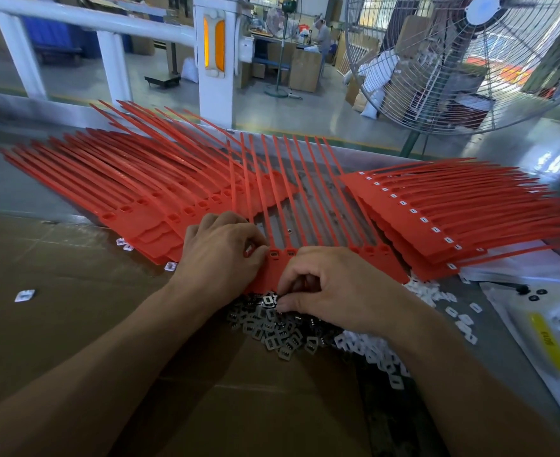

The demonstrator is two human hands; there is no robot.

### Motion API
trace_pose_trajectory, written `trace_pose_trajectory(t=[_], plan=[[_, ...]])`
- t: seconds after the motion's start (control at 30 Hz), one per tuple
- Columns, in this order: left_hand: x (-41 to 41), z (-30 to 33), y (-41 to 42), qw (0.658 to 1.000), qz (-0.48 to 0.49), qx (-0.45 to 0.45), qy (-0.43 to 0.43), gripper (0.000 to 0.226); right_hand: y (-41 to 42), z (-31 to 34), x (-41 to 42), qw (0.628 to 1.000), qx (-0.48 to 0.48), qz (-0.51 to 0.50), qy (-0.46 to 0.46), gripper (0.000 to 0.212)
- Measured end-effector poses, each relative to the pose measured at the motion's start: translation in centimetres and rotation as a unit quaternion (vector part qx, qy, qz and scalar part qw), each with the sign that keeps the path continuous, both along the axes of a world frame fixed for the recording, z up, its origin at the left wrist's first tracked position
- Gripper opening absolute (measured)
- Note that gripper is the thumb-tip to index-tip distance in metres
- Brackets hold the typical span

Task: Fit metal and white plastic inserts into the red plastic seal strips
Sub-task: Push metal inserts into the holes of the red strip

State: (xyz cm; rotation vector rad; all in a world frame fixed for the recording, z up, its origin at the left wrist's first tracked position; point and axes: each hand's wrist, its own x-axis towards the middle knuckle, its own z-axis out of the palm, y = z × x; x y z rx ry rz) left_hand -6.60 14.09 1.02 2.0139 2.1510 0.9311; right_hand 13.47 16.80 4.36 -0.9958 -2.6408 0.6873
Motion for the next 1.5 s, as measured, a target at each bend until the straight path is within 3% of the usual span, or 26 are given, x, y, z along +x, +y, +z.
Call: trace_pose_trajectory(t=[0.7,0.9,1.07,1.23,1.5], plan=[[0.1,0.1,-0.1,1.0,-0.001,-0.004,0.006,0.016,-0.4,0.1,-0.3,1.0,0.004,0.023,-0.015,0.006],[0.1,0.2,-0.3,1.0,-0.003,-0.007,0.001,0.015,-0.5,-0.1,-0.4,0.999,0.017,0.022,0.016,0.003],[0.1,0.3,-0.4,1.0,-0.005,-0.012,-0.001,0.016,0.0,-0.5,0.1,0.993,0.018,-0.059,0.104,0.009],[0.0,0.4,-0.3,1.0,-0.007,-0.015,-0.007,0.016,1.5,-0.5,1.2,0.963,0.035,-0.186,0.19,0.011],[0.0,0.4,-0.3,1.0,-0.01,-0.017,-0.008,0.015,3.1,-1.4,1.9,0.943,-0.017,-0.289,0.166,0.009]])
